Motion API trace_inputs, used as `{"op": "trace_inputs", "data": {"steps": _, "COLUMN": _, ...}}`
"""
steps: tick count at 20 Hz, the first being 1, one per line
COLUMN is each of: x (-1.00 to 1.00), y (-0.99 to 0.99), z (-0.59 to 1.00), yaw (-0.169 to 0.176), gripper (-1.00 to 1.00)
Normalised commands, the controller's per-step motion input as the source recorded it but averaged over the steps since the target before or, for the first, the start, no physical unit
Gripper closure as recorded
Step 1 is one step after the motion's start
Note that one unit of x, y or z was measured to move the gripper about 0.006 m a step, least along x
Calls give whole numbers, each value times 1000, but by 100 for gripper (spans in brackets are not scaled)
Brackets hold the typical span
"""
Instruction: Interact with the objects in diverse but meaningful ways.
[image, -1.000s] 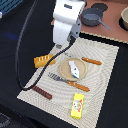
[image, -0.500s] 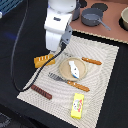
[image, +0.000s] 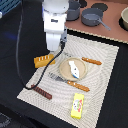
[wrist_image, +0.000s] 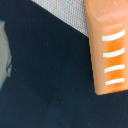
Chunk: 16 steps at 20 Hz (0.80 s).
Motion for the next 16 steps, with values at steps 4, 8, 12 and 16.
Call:
{"op": "trace_inputs", "data": {"steps": 4, "x": -261, "y": -715, "z": -11, "yaw": 29, "gripper": -100}}
{"op": "trace_inputs", "data": {"steps": 8, "x": -294, "y": -768, "z": -113, "yaw": 9, "gripper": -100}}
{"op": "trace_inputs", "data": {"steps": 12, "x": -444, "y": -661, "z": -207, "yaw": 0, "gripper": -100}}
{"op": "trace_inputs", "data": {"steps": 16, "x": -408, "y": -233, "z": -341, "yaw": 10, "gripper": -100}}
